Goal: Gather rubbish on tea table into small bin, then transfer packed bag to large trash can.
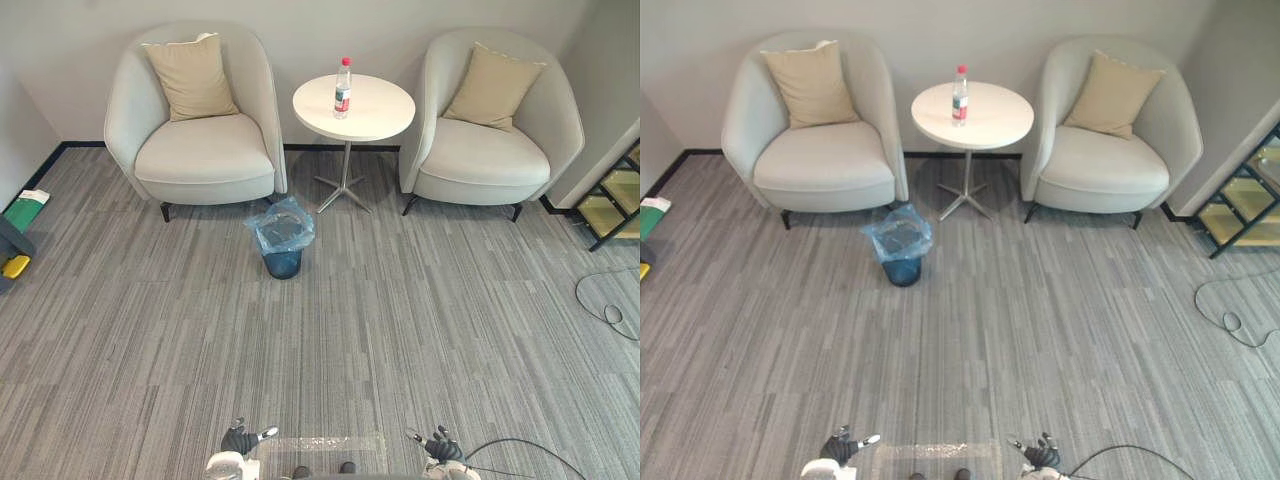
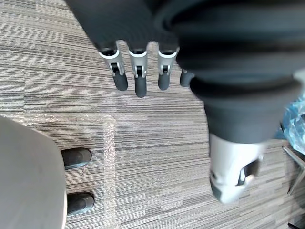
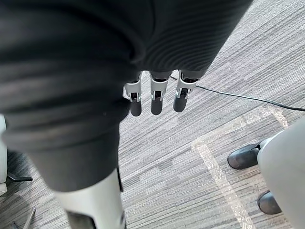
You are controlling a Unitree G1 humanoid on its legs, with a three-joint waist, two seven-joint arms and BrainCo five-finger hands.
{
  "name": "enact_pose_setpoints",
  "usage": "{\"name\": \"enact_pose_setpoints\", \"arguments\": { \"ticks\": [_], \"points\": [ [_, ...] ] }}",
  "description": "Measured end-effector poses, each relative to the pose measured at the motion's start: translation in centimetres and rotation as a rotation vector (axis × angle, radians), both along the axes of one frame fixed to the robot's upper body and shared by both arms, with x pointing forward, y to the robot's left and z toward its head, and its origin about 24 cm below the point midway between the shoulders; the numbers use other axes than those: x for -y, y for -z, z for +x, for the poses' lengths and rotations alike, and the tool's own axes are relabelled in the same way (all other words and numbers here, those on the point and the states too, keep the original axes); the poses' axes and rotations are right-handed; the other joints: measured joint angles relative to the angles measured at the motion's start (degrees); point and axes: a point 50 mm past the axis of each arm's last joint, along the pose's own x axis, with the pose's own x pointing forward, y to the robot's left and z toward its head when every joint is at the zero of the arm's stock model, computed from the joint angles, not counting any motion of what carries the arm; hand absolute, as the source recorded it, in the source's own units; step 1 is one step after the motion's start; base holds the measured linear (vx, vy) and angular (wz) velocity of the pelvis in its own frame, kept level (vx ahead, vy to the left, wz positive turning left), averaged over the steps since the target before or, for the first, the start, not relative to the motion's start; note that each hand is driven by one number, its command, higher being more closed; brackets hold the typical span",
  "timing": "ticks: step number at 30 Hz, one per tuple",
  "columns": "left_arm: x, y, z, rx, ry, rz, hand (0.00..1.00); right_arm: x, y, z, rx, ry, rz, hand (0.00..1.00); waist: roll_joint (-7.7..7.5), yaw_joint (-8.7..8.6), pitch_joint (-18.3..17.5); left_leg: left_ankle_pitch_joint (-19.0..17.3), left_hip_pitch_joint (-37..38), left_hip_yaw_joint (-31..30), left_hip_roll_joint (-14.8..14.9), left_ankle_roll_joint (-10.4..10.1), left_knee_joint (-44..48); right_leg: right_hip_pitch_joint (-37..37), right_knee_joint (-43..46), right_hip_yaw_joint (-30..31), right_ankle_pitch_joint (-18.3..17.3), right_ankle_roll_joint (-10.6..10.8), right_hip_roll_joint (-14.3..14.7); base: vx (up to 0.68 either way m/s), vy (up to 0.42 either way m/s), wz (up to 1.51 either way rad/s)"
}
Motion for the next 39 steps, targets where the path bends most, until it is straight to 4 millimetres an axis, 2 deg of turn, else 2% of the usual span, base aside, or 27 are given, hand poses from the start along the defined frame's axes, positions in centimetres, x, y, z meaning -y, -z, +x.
{"name": "enact_pose_setpoints", "arguments": {
  "ticks": [14, 16, 17, 18, 19, 21, 22, 24, 26, 27, 29, 30, 31, 32, 33, 34, 35, 37, 38, 39],
  "points": [
    [0.7, 0.0, 0.4, 0.000, 0.094, 0.011, 0.00, 0.1, 0.0, -0.1, 0.004, 0.013, 0.011, 0.00, 0.37, -0.15, -0.5, 0.0, 0.2, 1.3, 0.1, -0.2, -0.8, -0.1, -0.7, 0.7, 0.0, -0.1, 0.2, -0.01, -0.015, -0.03],
    [0.8, -0.3, 1.2, 0.019, 0.100, 0.011, 0.00, 0.3, -0.1, 0.1, 0.011, 0.025, 0.013, 0.00, -0.09, -0.27, 0.3, -2.9, -1.7, 2.1, 0.7, -1.6, 4.7, -0.2, 0.0, 1.1, 0.0, -0.1, 0.2, -0.03, -0.040, -0.14],
    [0.8, -0.4, 1.6, 0.030, 0.102, 0.011, 0.00, 0.3, -0.1, 0.1, 0.013, 0.025, 0.012, 0.00, -0.17, 0.02, 0.8, -5.6, -3.7, 3.4, 1.5, -2.1, 10.4, -0.1, 0.8, 1.8, -0.7, -0.5, 0.3, -0.04, -0.041, -0.31],
    [0.8, -0.5, 1.8, 0.036, 0.101, 0.012, 0.00, 0.4, -0.1, 0.3, 0.017, 0.024, 0.011, 0.00, -0.08, 0.05, 1.2, -8.5, -6.3, 4.9, 2.6, -3.4, 17.8, -0.2, 1.8, 2.6, -2.0, -1.6, 0.5, -0.05, -0.054, -0.36],
    [0.8, -0.5, 1.9, 0.042, 0.101, 0.011, 0.00, 0.5, -0.2, 0.4, 0.022, 0.023, 0.009, 0.00, 0.11, 0.04, 1.8, -9.5, -8.7, 6.1, 3.7, -4.5, 24.2, -0.2, 2.6, 3.2, -2.9, -2.2, 0.7, -0.07, -0.070, -0.38],
    [1.2, -1.2, 3.2, 0.107, 0.073, -0.006, 0.00, 0.9, -0.3, 0.6, 0.029, 0.027, -0.002, 0.00, 0.66, 0.27, 3.2, -8.5, -14.9, 8.9, 7.5, -5.0, 41.1, -0.4, 6.4, 5.3, -5.2, -3.6, 1.0, -0.07, -0.048, -0.57],
    [1.3, -1.4, 3.4, 0.122, 0.055, -0.011, 0.00, 0.9, -0.4, 0.6, 0.031, 0.026, -0.003, 0.00, 0.99, 0.49, 3.6, -9.7, -17.8, 9.9, 9.3, -4.1, 47.1, 0.0, 7.8, 6.0, -6.0, -4.0, 1.0, 0.01, 0.013, -0.60],
    [2.1, -1.5, 3.7, 0.138, 0.058, -0.028, 0.00, 1.2, -0.3, 0.0, 0.027, 0.057, -0.003, 0.00, 1.35, 0.01, 3.8, -12.1, -20.8, 10.6, 11.9, -3.4, 48.6, 0.1, 9.4, 7.1, -7.4, -4.3, -0.1, 0.07, 0.059, -0.43],
    [2.8, -1.7, 4.2, 0.152, 0.073, -0.042, 0.00, 1.3, -0.4, 0.0, 0.033, 0.066, -0.003, 0.00, 1.32, 0.03, 3.9, -11.7, -22.3, 10.3, 11.8, -3.8, 41.0, 0.0, 9.5, 8.7, -8.3, -3.3, -1.9, 0.14, 0.108, -0.31],
    [3.4, -1.7, 4.4, 0.156, 0.091, -0.052, 0.00, 1.4, -0.5, 0.2, 0.037, 0.066, -0.005, 0.00, 1.33, 0.03, 3.9, -10.1, -23.0, 8.8, 10.7, -5.1, 34.3, 0.0, 9.5, 9.4, -9.0, -2.6, -3.1, 0.23, 0.162, -0.26],
    [4.3, -1.8, 4.5, 0.158, 0.129, -0.065, 0.00, 1.4, -0.6, 0.9, 0.053, 0.064, -0.009, 0.00, 2.10, 0.05, 4.1, -4.3, -22.4, 4.3, 8.8, -7.1, 19.8, -0.5, 9.3, 11.0, -10.5, -0.7, -4.4, 0.31, 0.240, -0.33],
    [4.5, -1.8, 4.5, 0.157, 0.133, -0.068, 0.00, 1.8, -0.8, 1.3, 0.062, 0.058, -0.020, 0.00, 2.78, 0.26, 4.2, 1.1, -21.6, 3.3, 8.7, -6.8, 16.7, -0.3, 9.4, 11.9, -11.6, 0.4, -4.8, 0.33, 0.279, -0.36],
    [4.3, -1.8, 4.6, 0.162, 0.131, -0.065, 0.00, 1.9, -0.9, 1.7, 0.069, 0.057, -0.022, 0.00, 2.55, 0.47, 4.1, 2.4, -21.4, 3.5, 7.7, -5.4, 16.8, -0.1, 9.4, 12.4, -12.4, 0.8, -5.8, 0.37, 0.304, -0.36],
    [4.1, -1.8, 4.7, 0.163, 0.122, -0.062, 0.00, 1.4, -0.9, 1.9, 0.073, 0.054, -0.010, 0.00, 1.23, 0.57, 4.1, 0.6, -22.2, 3.9, 6.2, -3.8, 19.0, 0.0, 10.1, 12.6, -12.6, 1.8, -7.3, 0.42, 0.278, -0.23],
    [3.6, -1.9, 4.9, 0.168, 0.120, -0.050, 0.00, 0.9, -1.0, 2.4, 0.085, 0.047, 0.000, 0.00, 0.65, 0.56, 4.1, -1.9, -23.0, 4.4, 5.6, -3.3, 21.4, -0.8, 12.7, 12.6, -12.9, 2.4, -8.0, 0.41, 0.253, -0.20],
    [3.4, -1.9, 5.0, 0.168, 0.121, -0.046, 0.00, 0.7, -1.0, 2.6, 0.088, 0.040, 0.003, 0.00, 0.47, 0.75, 4.2, -2.8, -22.7, 5.2, 5.5, -3.0, 22.0, -2.0, 15.6, 13.0, -13.1, 2.7, -8.1, 0.42, 0.214, -0.32],
    [3.3, -1.9, 4.8, 0.165, 0.116, -0.046, 0.00, 0.4, -1.0, 2.6, 0.088, 0.038, 0.011, 0.00, 0.32, 1.69, 4.2, -4.0, -20.6, 6.8, 5.4, -2.2, 22.1, -4.3, 22.7, 13.5, -13.6, 3.5, -8.1, 0.47, 0.207, -0.50],
    [3.2, -1.9, 4.8, 0.165, 0.109, -0.044, 0.00, 0.1, -1.0, 2.7, 0.091, 0.020, 0.015, 0.00, 0.01, 2.29, 4.2, -6.3, -15.9, 9.0, 4.7, -1.1, 21.2, -10.0, 38.9, 12.7, -12.0, 9.2, -8.3, 0.46, 0.183, -0.50],
    [3.2, -1.9, 4.7, 0.164, 0.110, -0.043, 0.00, 0.0, -1.2, 3.2, 0.106, -0.009, 0.007, 0.00, -0.11, 2.16, 4.2, -7.7, -12.6, 9.4, 4.0, -0.7, 20.2, -14.3, 50.2, 11.4, -10.5, 12.1, -8.8, 0.38, 0.125, -0.20],
    [3.4, -1.9, 4.8, 0.166, 0.116, -0.046, 0.00, 0.0, -1.4, 3.5, 0.124, -0.018, 0.001, 0.00, -0.10, 1.76, 4.4, -8.4, -9.8, 9.4, 3.6, -0.7, 19.2, -17.5, 56.8, 8.0, -11.0, 11.1, -9.7, 0.38, 0.107, -0.07]
  ]
}}
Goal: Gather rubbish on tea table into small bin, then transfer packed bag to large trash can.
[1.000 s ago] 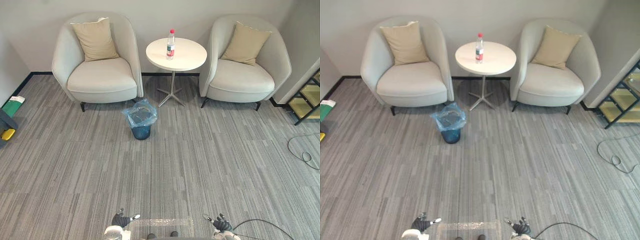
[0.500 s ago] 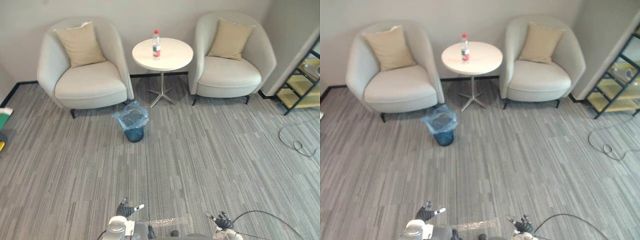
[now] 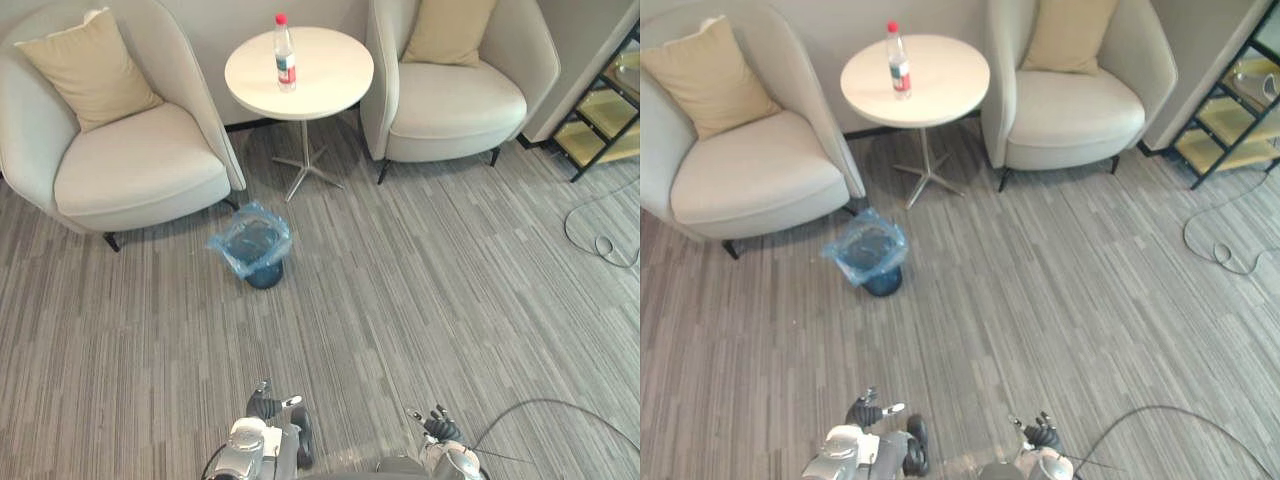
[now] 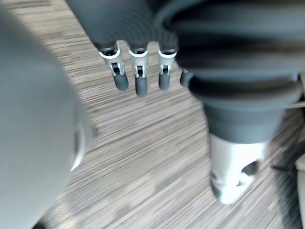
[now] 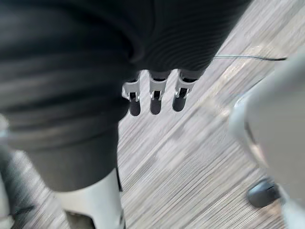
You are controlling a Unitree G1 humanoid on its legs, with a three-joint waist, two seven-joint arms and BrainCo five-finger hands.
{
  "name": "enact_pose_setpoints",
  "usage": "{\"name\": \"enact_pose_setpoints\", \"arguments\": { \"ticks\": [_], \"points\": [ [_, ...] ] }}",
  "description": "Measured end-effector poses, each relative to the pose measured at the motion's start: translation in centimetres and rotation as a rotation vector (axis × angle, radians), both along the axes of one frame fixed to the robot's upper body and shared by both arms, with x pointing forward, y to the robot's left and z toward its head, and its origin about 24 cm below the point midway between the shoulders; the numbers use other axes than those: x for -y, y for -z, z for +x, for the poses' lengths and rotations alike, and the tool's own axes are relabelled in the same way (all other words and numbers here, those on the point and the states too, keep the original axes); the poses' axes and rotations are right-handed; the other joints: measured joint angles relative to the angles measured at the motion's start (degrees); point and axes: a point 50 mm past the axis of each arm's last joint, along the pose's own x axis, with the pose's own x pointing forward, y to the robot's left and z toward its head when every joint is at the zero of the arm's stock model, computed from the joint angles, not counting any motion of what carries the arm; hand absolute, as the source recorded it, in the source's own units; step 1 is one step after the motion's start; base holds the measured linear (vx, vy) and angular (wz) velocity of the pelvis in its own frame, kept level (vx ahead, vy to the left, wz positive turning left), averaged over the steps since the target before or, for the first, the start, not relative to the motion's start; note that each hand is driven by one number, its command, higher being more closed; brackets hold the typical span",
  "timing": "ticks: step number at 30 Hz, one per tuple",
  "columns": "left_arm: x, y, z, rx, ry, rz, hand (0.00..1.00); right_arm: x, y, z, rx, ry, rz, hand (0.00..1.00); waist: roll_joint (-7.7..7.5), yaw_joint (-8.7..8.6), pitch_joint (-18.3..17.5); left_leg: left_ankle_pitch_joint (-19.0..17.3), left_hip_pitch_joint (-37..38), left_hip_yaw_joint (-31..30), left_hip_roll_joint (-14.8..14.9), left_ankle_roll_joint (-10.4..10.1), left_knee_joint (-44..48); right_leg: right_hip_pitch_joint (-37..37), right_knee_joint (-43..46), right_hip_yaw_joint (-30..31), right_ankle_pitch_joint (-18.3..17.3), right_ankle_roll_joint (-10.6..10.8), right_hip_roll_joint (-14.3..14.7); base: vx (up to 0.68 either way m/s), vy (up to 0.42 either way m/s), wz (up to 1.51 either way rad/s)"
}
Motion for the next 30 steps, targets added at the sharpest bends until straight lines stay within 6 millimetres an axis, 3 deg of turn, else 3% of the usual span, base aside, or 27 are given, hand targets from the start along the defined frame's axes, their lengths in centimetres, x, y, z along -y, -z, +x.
{"name": "enact_pose_setpoints", "arguments": {
  "ticks": [2, 3, 5, 6, 7, 8, 9, 10, 13, 15, 16, 18, 20, 22, 24, 25, 26, 28, 30],
  "points": [
    [0.2, -0.1, 0.2, 0.007, 0.014, -0.001, 0.00, -0.1, -0.4, 0.7, 0.026, -0.025, -0.010, 0.00, 0.14, -0.37, 0.2, -0.1, 5.5, -0.2, 0.3, 0.0, -3.7, -4.5, 3.1, -8.7, -2.1, -3.8, -2.0, 0.41, 0.038, 0.05],
    [0.3, -0.2, 0.5, 0.013, 0.015, -0.001, 0.00, -0.2, -0.6, 1.2, 0.044, -0.042, -0.018, 0.00, 0.57, -0.52, 1.1, -0.1, 8.5, -0.3, 1.1, 0.0, -5.5, -5.3, 0.7, -13.1, -3.1, -5.6, -2.5, 0.42, -0.013, 0.09],
    [0.3, -0.3, 0.7, 0.019, 0.017, 0.000, 0.00, -0.5, -0.9, 1.9, 0.059, -0.070, -0.025, 0.00, 0.92, -1.63, 1.6, -0.1, 10.9, -0.9, 2.8, -0.1, -6.4, -7.1, -10.1, -19.3, -3.2, -7.0, -2.5, 0.39, -0.092, 0.29],
    [0.3, -0.3, 1.0, 0.021, 0.023, 0.001, 0.00, -0.5, -0.9, 1.9, 0.063, -0.073, -0.028, 0.00, 0.72, -2.13, 1.6, -0.1, 11.2, -2.1, 3.2, -0.1, -6.4, -7.8, -18.1, -20.5, -1.1, -7.6, -2.0, 0.56, -0.241, 0.61],
    [0.5, -0.5, 1.3, 0.027, 0.038, 0.003, 0.00, -0.5, -0.8, 1.8, 0.058, -0.074, -0.029, 0.00, 0.03, -2.56, 1.4, -0.2, 11.3, -3.6, 3.1, -0.8, -6.4, -8.0, -29.2, -20.1, 5.2, -8.4, -1.3, 0.41, -0.202, 0.57],
    [0.6, -0.5, 1.4, 0.028, 0.043, 0.004, 0.00, -0.6, -0.7, 1.7, 0.053, -0.075, -0.028, 0.00, -0.26, -2.61, 1.3, -0.3, 11.5, -4.0, 3.0, -1.5, -6.4, -7.7, -33.4, -19.7, 8.3, -8.8, -1.1, 0.44, -0.253, 0.60],
    [0.7, -0.5, 1.6, 0.028, 0.042, 0.001, 0.00, -0.2, -0.6, 1.5, 0.040, -0.074, -0.033, 0.00, -0.51, -3.05, 1.6, -2.0, 13.0, -6.3, 3.0, -4.5, -6.4, -6.5, -37.9, -18.1, 17.2, -10.1, -0.3, 0.34, -0.162, 0.17],
    [1.2, -0.5, 1.7, 0.024, 0.044, -0.011, 0.00, 0.5, -1.0, 2.3, 0.053, -0.083, -0.056, 0.00, 1.65, -2.59, 1.8, -2.0, 13.0, -6.9, 5.0, -5.4, -6.4, -6.4, -37.5, -18.5, 17.2, -11.2, 1.3, 0.49, -0.264, 0.03],
    [1.7, -0.4, 1.8, 0.017, 0.041, -0.025, 0.00, 0.9, -0.9, 2.4, 0.041, -0.077, -0.063, 0.00, 2.39, -2.84, 2.1, 0.3, 14.8, -9.3, 7.0, -7.4, -4.2, -5.2, -32.7, -19.6, 10.0, -11.8, 2.7, 0.38, -0.220, 0.03],
    [1.5, -0.5, 1.9, 0.021, -0.007, -0.042, 0.00, 0.7, -0.4, 1.1, 0.018, -0.053, -0.048, 0.00, 2.06, -2.91, 2.5, 1.1, 9.4, -11.6, 9.8, -8.3, 13.3, 0.1, -33.2, -21.7, 6.5, -12.3, 3.6, 0.37, -0.264, 0.45],
    [1.6, -0.7, 2.1, 0.041, -0.029, -0.056, 0.00, 0.8, -0.4, 0.8, 0.021, -0.048, -0.050, 0.00, 2.13, -2.87, 2.6, 5.4, 3.7, -12.3, 12.0, -7.9, 26.4, 3.1, -34.3, -22.2, 5.2, -12.7, 4.6, 0.29, -0.182, 0.28],
    [1.8, -0.8, 1.8, 0.054, -0.042, -0.068, 0.00, 0.5, -0.3, 0.5, 0.017, -0.043, -0.041, 0.00, 2.20, -1.77, 2.9, 3.2, -2.5, -10.9, 15.4, -8.2, 38.4, 7.4, -35.7, -22.8, 4.1, -13.9, 5.9, 0.26, -0.092, -0.05],
    [2.0, -0.9, 1.7, 0.061, -0.035, -0.073, 0.00, -0.1, -0.3, 0.5, 0.019, -0.038, -0.024, 0.00, 1.13, -1.48, 3.3, -0.6, -7.5, -7.6, 15.0, -7.8, 37.3, 10.9, -38.4, -22.7, 3.5, -13.7, 5.7, 0.30, -0.070, -0.05],
    [2.4, -0.9, 1.6, 0.063, -0.015, -0.077, 0.00, -0.6, -0.3, 0.6, 0.023, -0.031, -0.008, 0.00, 0.78, -1.31, 3.2, -1.5, -9.4, -4.0, 12.9, -6.9, 26.4, 13.0, -40.7, -22.4, 3.4, -12.9, 5.1, 0.27, -0.003, -0.03],
    [2.7, -0.9, 1.6, 0.062, 0.012, -0.076, 0.00, -0.3, -0.2, 0.6, 0.023, -0.012, -0.004, 0.00, 1.42, -1.29, 3.0, 1.8, -9.5, -2.7, 8.7, -5.7, 7.2, 14.8, -42.5, -22.1, 3.2, -11.4, 4.7, 0.34, 0.087, -0.03],
    [2.7, -0.9, 1.6, 0.060, 0.020, -0.073, 0.00, -0.2, -0.1, 0.5, 0.014, 0.000, -0.002, 0.00, 1.99, -1.02, 2.7, 6.8, -8.7, -3.5, 7.0, -4.8, 1.8, 15.2, -42.7, -21.6, 2.9, -10.7, 4.6, 0.35, 0.111, -0.23],
    [2.5, -0.6, 1.2, 0.043, 0.023, -0.063, 0.00, -0.4, 0.0, 0.3, 0.004, 0.009, 0.007, 0.00, 0.51, -0.19, 2.1, 9.2, -6.0, -3.3, 4.9, -3.6, -2.0, 15.7, -43.6, -19.4, 2.9, -9.6, 3.7, 0.35, 0.094, -0.16],
    [1.9, -0.5, 1.1, 0.034, 0.030, -0.045, 0.00, -0.7, 0.1, 0.2, -0.002, 0.004, 0.018, 0.00, -0.50, -0.23, 1.7, 8.1, -5.7, -2.9, 3.2, -2.2, -2.6, 16.1, -44.3, -18.1, 2.7, -8.4, 2.0, 0.40, 0.148, 0.00],
    [1.9, -0.5, 1.1, 0.030, 0.031, -0.046, 0.00, -0.6, 0.1, 0.3, -0.005, -0.006, 0.012, 0.00, -0.65, 0.43, 1.9, 4.8, -3.1, -1.5, 1.8, -1.5, -2.3, 14.8, -37.4, -15.8, 0.8, -5.5, -0.2, 0.29, 0.168, -0.24]
  ]
}}
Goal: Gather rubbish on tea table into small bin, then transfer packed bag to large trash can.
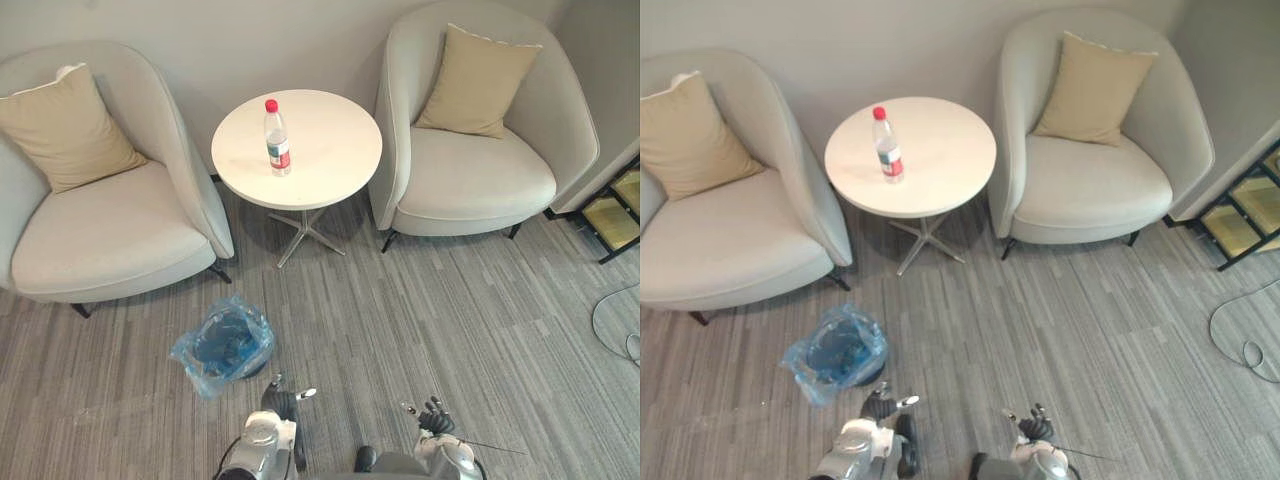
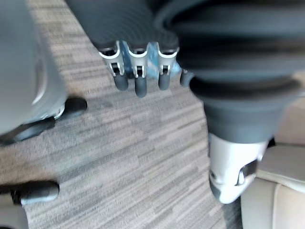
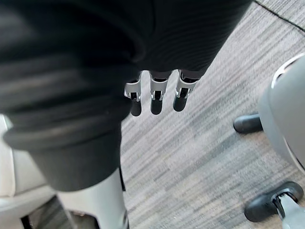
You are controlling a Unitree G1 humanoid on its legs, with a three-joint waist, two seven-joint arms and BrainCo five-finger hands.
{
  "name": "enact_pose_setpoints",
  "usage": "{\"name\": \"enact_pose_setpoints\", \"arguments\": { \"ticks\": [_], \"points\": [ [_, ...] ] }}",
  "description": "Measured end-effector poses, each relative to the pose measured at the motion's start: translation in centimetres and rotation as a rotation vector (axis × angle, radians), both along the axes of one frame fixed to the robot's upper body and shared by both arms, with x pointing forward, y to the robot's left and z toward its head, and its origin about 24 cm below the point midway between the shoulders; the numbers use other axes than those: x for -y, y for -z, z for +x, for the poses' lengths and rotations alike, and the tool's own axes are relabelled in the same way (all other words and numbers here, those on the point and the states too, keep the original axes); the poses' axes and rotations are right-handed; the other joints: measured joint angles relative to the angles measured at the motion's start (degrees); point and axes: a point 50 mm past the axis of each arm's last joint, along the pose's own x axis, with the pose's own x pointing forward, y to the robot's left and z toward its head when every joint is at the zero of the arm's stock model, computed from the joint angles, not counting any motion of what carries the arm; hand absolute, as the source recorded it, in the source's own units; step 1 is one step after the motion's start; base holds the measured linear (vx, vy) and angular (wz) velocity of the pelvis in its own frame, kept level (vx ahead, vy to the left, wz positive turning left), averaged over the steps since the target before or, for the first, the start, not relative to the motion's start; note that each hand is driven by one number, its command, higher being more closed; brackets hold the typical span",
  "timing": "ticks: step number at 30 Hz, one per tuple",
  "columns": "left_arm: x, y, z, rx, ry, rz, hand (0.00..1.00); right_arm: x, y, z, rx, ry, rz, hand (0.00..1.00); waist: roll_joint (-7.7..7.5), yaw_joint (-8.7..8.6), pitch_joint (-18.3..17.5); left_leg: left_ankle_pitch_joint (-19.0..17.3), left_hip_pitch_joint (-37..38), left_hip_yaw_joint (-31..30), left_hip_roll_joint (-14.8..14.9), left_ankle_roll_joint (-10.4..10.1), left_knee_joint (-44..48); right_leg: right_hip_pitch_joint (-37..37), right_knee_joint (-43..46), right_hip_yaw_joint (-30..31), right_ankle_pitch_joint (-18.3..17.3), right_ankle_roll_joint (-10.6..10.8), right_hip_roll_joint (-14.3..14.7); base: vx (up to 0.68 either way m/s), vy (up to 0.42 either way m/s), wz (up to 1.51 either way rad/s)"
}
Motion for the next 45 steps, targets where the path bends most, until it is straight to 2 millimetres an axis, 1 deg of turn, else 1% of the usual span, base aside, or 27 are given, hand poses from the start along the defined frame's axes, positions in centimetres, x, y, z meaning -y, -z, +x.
{"name": "enact_pose_setpoints", "arguments": {
  "ticks": [1, 3, 4, 6, 7, 9, 10, 12, 13, 14, 15, 16, 17, 19, 20, 21, 23, 24, 25, 28, 29, 30, 31, 32, 35, 40, 45],
  "points": [
    [0.0, 0.2, -0.4, -0.014, -0.001, 0.000, 0.00, 0.0, 0.1, 0.0, -0.006, -0.011, -0.005, 0.00, 0.30, 0.12, -0.1, -1.3, 1.4, 0.3, -0.4, 0.2, -0.5, -2.1, 6.4, 1.2, -0.5, 0.8, -0.6, 0.24, 0.183, -0.27],
    [-0.2, 0.6, -1.3, -0.042, 0.029, 0.016, 0.00, 0.0, -0.1, 0.1, 0.004, -0.041, -0.021, 0.00, -0.32, -0.39, -0.5, -4.0, 5.6, -0.5, -2.2, 0.9, -1.1, -10.0, 27.1, 3.0, -0.1, 2.3, -3.6, 0.31, 0.159, 0.17],
    [-0.5, 0.7, -1.4, -0.051, 0.042, 0.031, 0.00, -0.2, -0.1, 0.0, 0.005, -0.049, -0.018, 0.00, -0.74, -0.84, -0.8, -4.9, 7.3, -1.4, -2.8, 0.8, -0.8, -13.0, 33.9, 3.2, -2.0, 2.0, -4.4, 0.35, 0.068, 0.55],
    [-0.8, 0.7, -1.4, -0.050, 0.039, 0.040, 0.00, -0.2, 0.0, -0.2, 0.003, -0.052, -0.014, 0.00, -0.99, -1.48, -1.0, -5.6, 9.1, -3.0, -2.7, 0.9, -0.8, -14.4, 34.7, 1.3, -3.6, 1.1, -4.5, 0.32, 0.011, 0.64],
    [-1.0, 0.7, -1.2, -0.046, 0.037, 0.047, 0.00, -0.1, -0.1, 0.0, 0.011, -0.054, -0.014, 0.00, -0.62, -1.85, -1.1, -5.7, 11.0, -4.7, -2.0, 0.9, -2.1, -16.0, 31.6, -1.3, -5.0, 0.3, -4.1, 0.38, -0.044, 0.68],
    [-0.9, 0.6, -1.0, -0.039, 0.038, 0.045, 0.00, 0.5, -0.4, 0.6, 0.029, -0.061, -0.031, 0.00, 1.16, -2.21, -0.6, -5.6, 12.5, -6.5, 0.4, 0.8, -3.4, -18.3, 23.1, -2.8, -5.3, -0.6, -1.7, 0.45, -0.115, 0.61],
    [-0.9, 0.5, -0.8, -0.033, 0.040, 0.044, 0.00, 1.1, -0.7, 0.9, 0.042, -0.062, -0.050, 0.00, 2.48, -2.41, 0.0, -5.6, 13.2, -8.2, 2.3, 0.5, -3.9, -19.7, 14.2, -1.5, -2.7, -0.9, 0.4, 0.37, -0.157, 0.52],
    [-1.0, 0.5, -0.7, -0.031, 0.037, 0.048, 0.00, 1.4, -0.7, 0.9, 0.040, -0.062, -0.056, 0.00, 2.63, -2.66, 0.2, -5.6, 13.7, -9.2, 3.2, -0.6, -3.9, -20.3, 6.1, 1.1, 2.2, -0.8, 1.4, 0.36, -0.204, 0.52],
    [-1.1, 0.6, -0.8, -0.039, 0.031, 0.049, 0.00, 1.4, -0.6, 0.6, 0.030, -0.060, -0.056, 0.00, 2.21, -2.72, 0.0, -6.2, 14.9, -10.2, 3.6, -2.7, -3.9, -20.0, -1.5, 3.9, 7.9, -0.9, 1.8, 0.45, -0.279, 0.53],
    [-1.3, 0.7, -1.1, -0.050, 0.025, 0.052, 0.00, 1.3, -0.4, 0.1, 0.015, -0.059, -0.052, 0.00, 0.97, -2.72, -0.5, -7.4, 16.2, -10.8, 3.4, -4.5, -4.0, -18.9, -6.1, 5.7, 13.5, -1.0, 1.4, 0.56, -0.390, 0.47],
    [-1.1, 1.0, -1.4, -0.073, 0.011, 0.042, 0.00, 1.7, -0.4, 0.2, 0.009, -0.063, -0.061, 0.00, 2.75, -2.63, -0.3, -8.7, 17.7, -12.1, 5.1, -6.3, -4.0, -19.2, -2.8, 5.2, 17.7, -2.4, 2.6, 0.37, -0.273, 0.26],
    [-1.0, 1.0, -1.5, -0.074, 0.005, 0.035, 0.00, 2.1, -0.4, 0.4, 0.009, -0.065, -0.071, 0.00, 3.60, -2.66, -0.3, -8.2, 17.9, -12.3, 6.4, -7.0, -3.8, -19.4, -1.4, 4.8, 16.5, -3.0, 3.2, 0.41, -0.338, 0.30],
    [-0.7, 1.1, -1.5, -0.078, -0.003, 0.025, 0.00, 2.5, -0.5, 0.3, 0.003, -0.064, -0.080, 0.00, 4.11, -2.98, -0.4, -7.2, 18.1, -13.7, 7.2, -8.0, -2.3, -19.3, 1.9, 3.5, 12.5, -4.1, 3.7, 0.37, -0.313, 0.37],
    [-0.7, 1.1, -1.5, -0.079, -0.044, 0.004, 0.00, 2.3, -0.3, -0.2, -0.009, -0.060, -0.074, 0.00, 4.29, -3.05, -0.4, -6.1, 16.3, -15.3, 9.2, -9.5, 4.6, -17.1, 3.9, 1.4, 9.0, -5.8, 4.8, 0.40, -0.390, 0.45],
    [-0.5, 1.1, -1.5, -0.075, -0.067, -0.011, 0.00, 2.4, -0.1, -0.5, -0.017, -0.056, -0.073, 0.00, 3.97, -2.95, -0.3, -4.3, 12.6, -16.4, 10.2, -9.8, 13.9, -14.6, 2.9, 0.2, 7.8, -6.7, 5.3, 0.31, -0.344, 0.44],
    [-0.4, 1.1, -1.6, -0.075, -0.083, -0.023, 0.00, 2.1, 0.0, -0.9, -0.026, -0.055, -0.066, 0.00, 3.67, -2.63, -0.1, -3.2, 8.9, -16.0, 11.5, -9.4, 22.7, -11.4, 0.7, -0.4, 7.2, -7.3, 5.9, 0.18, -0.211, 0.38],
    [-0.4, 1.0, -1.7, -0.059, -0.093, -0.032, 0.00, 2.0, 0.2, -1.4, -0.037, -0.050, -0.061, 0.00, 3.28, -2.21, 0.1, -4.3, 5.3, -11.9, 13.0, -8.6, 29.4, -6.6, -2.5, -1.6, 6.8, -7.7, 6.4, 0.20, -0.169, 0.20],
    [-0.3, 0.8, -1.6, -0.045, -0.095, -0.036, 0.00, 2.0, 0.2, -1.6, -0.040, -0.047, -0.060, 0.00, 3.01, -2.00, 0.1, -5.2, 3.6, -8.7, 13.0, -7.7, 29.2, -4.5, -4.2, -1.7, 6.7, -7.7, 6.3, 0.23, -0.162, 0.14],
    [-0.2, 0.7, -1.4, -0.038, -0.093, -0.038, 0.00, 1.9, 0.3, -1.7, -0.042, -0.047, -0.058, 0.00, 3.02, -1.85, 0.1, -5.9, 2.5, -7.1, 12.7, -7.3, 28.3, -3.6, -4.9, -1.7, 6.6, -7.6, 6.1, 0.14, -0.072, 0.05],
    [-0.2, 0.7, -1.5, -0.042, -0.093, -0.037, 0.00, 2.0, 0.2, -1.7, -0.039, -0.041, -0.060, 0.00, 3.34, -1.78, -0.1, -5.7, 0.6, -5.2, 8.3, -6.4, 12.7, -2.1, -6.0, -1.4, 6.3, -6.5, 5.2, 0.14, 0.031, -0.04],
    [-0.1, 0.8, -1.5, -0.044, -0.085, -0.036, 0.00, 2.2, 0.2, -1.8, -0.041, -0.034, -0.062, 0.00, 3.89, -1.77, -0.5, -1.4, 1.1, -6.7, 6.1, -6.2, 3.0, -2.0, -5.8, -1.2, 5.9, -5.7, 5.3, 0.19, 0.118, -0.14],
    [-0.4, 0.7, -1.5, -0.041, -0.081, -0.027, 0.00, 2.3, 0.3, -1.9, -0.050, -0.030, -0.063, 0.00, 3.42, -1.38, -0.7, 1.9, 2.5, -7.0, 4.7, -4.8, 0.6, -1.8, -5.5, 0.7, 5.8, -5.0, 5.4, 0.20, 0.101, -0.13],
    [-0.6, 0.8, -1.6, -0.046, -0.078, -0.021, 0.00, 2.1, 0.4, -2.0, -0.051, -0.033, -0.057, 0.00, 2.77, -1.31, -1.0, 2.5, 3.6, -7.0, 3.6, -4.4, -1.5, -1.4, -6.3, 1.5, 6.1, -4.3, 5.1, 0.21, 0.104, -0.16],
    [-1.2, 0.9, -1.6, -0.053, -0.075, -0.004, 0.00, 1.6, 0.4, -2.0, -0.051, -0.034, -0.043, 0.00, 1.74, -1.37, -1.2, 2.8, 4.7, -6.5, 2.7, -3.9, -3.2, -1.3, -6.5, 2.2, 5.6, -3.6, 4.2, 0.16, 0.074, -0.04],
    [-1.8, 1.2, -2.1, -0.079, -0.070, 0.019, 0.00, 1.1, 0.6, -2.1, -0.055, -0.036, -0.032, 0.00, 0.60, -1.57, -1.9, 3.2, 7.8, -5.2, 0.8, -3.2, -6.5, -0.6, -5.5, 3.7, 4.5, -2.3, 2.4, 0.17, 0.120, -0.12],
    [-2.1, 1.5, -2.8, -0.107, -0.031, 0.043, 0.00, 1.1, 0.7, -2.6, -0.068, -0.041, -0.032, 0.00, 0.65, -1.63, -3.3, 3.9, 10.5, -6.4, -1.4, -2.1, -10.2, 0.7, -6.1, 3.6, 3.1, -1.8, 1.1, 0.07, 0.062, 0.08],
    [-2.3, 1.7, -3.1, -0.125, -0.030, 0.051, 0.00, 1.1, 0.8, -2.8, -0.079, -0.041, -0.032, 0.00, 0.76, -1.65, -4.0, 5.0, 11.0, -7.0, -1.4, -1.9, -12.3, 0.7, -7.1, 3.7, 3.2, -1.9, 1.5, 0.01, 0.000, 0.04]
  ]
}}
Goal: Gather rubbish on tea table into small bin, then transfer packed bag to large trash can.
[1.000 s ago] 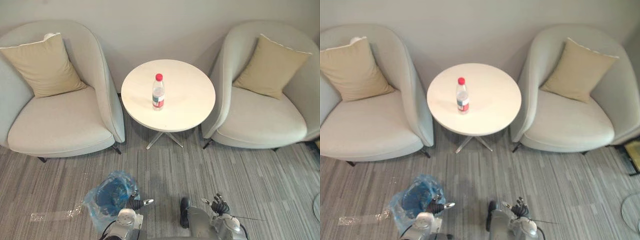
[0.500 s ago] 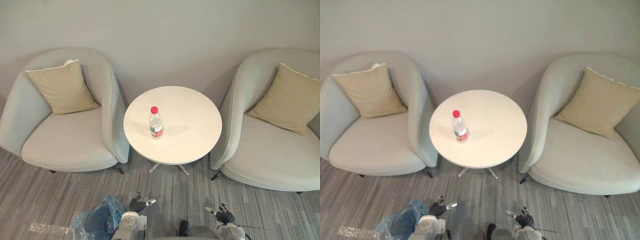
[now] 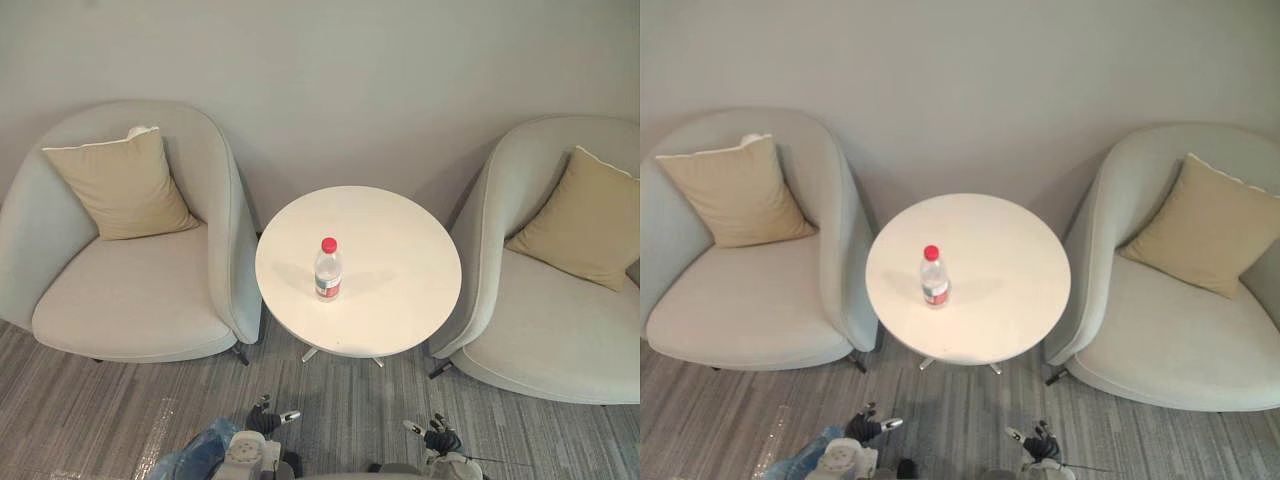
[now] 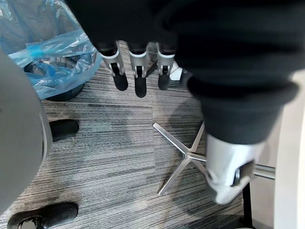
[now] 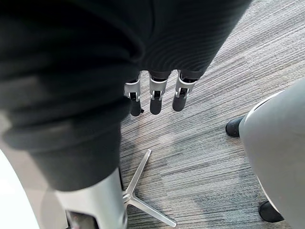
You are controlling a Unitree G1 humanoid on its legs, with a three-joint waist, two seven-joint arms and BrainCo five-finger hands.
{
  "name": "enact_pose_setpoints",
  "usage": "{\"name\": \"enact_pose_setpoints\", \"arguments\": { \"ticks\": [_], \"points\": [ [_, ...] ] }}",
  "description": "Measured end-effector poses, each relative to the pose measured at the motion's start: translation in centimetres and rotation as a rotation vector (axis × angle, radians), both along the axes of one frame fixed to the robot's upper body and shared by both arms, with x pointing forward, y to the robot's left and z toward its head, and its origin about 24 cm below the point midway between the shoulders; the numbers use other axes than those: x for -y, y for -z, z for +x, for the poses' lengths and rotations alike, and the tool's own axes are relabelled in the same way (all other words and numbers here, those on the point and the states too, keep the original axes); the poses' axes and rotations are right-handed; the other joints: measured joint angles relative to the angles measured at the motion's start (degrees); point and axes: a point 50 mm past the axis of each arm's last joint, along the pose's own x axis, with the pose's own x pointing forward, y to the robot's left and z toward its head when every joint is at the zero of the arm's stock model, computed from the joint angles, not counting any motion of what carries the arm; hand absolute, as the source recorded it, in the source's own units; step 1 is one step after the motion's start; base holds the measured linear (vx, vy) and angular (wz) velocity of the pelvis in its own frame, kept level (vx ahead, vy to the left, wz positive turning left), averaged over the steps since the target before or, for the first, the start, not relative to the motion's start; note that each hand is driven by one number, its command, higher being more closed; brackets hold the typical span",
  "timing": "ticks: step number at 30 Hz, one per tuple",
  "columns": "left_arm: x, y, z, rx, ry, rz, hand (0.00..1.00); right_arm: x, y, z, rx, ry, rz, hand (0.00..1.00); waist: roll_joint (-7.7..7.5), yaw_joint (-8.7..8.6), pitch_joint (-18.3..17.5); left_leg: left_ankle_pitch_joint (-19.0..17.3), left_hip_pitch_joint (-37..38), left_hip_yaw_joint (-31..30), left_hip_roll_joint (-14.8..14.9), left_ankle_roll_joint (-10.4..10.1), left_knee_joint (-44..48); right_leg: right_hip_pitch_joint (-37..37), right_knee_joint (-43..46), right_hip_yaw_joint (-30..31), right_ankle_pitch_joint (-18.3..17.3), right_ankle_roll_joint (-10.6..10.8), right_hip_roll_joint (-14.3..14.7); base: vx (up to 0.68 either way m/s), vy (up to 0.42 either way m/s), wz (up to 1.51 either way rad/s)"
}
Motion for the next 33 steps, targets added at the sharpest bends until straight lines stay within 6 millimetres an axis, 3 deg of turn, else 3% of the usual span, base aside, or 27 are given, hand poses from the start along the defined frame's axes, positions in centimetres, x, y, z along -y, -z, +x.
{"name": "enact_pose_setpoints", "arguments": {
  "ticks": [5, 12, 15, 20, 27, 33],
  "points": [
    [-0.2, 0.1, -0.4, -0.010, -0.007, 0.007, 0.00, 0.1, -0.8, 0.9, 0.056, -0.010, -0.030, 0.00, -0.43, -0.19, -0.7, 1.0, 0.2, -1.2, 0.1, -0.1, -1.7, -0.1, -1.1, 0.0, 0.5, -0.4, 0.4, 0.00, -0.006, 0.00],
    [-1.5, 0.1, -0.8, -0.011, -0.002, 0.041, 0.00, 1.3, -7.6, 7.3, 0.450, -0.205, -0.246, 0.00, -1.43, -0.23, -1.2, 1.8, -0.2, -1.2, -0.2, 0.2, -3.8, -0.8, -3.2, 0.8, 1.7, 0.0, 0.5, -0.02, 0.012, -0.04],
    [-1.7, 0.0, -0.8, -0.006, 0.007, 0.052, 0.00, 0.8, -8.8, 8.7, 0.509, -0.275, -0.295, 0.00, -1.70, -0.15, -1.3, 2.0, -0.5, -1.4, -0.3, 0.3, -4.3, -1.0, -3.9, 0.7, 1.9, 0.1, 0.5, 0.01, 0.000, 0.02],
    [-1.7, -0.1, -0.7, 0.004, 0.010, 0.051, 0.00, -1.0, -10.7, 11.8, 0.601, -0.411, -0.338, 0.00, -1.58, 0.09, -1.2, 2.4, -2.4, -4.5, -0.8, 0.8, -4.3, -1.0, -5.5, -0.8, 2.5, 0.1, 0.3, 0.06, -0.011, 0.22],
    [-1.3, -0.4, -0.1, 0.034, 0.017, 0.039, 0.00, -2.3, -14.7, 16.4, 0.755, -0.484, -0.424, 0.00, -0.48, 1.77, -0.2, 2.5, -3.9, -7.6, -1.0, 0.9, -4.3, -0.3, -6.3, -2.9, 2.9, -0.3, 0.3, 0.04, -0.009, 0.23],
    [-1.0, -0.9, 0.7, 0.084, 0.015, 0.029, 0.00, -2.5, -16.1, 18.5, 0.785, -0.498, -0.497, 0.00, 0.15, 2.72, 1.9, 3.2, -5.3, -10.9, -1.8, 1.3, -4.2, 0.0, -6.5, -5.6, 2.9, -0.3, -0.3, 0.00, -0.002, 0.30]
  ]
}}
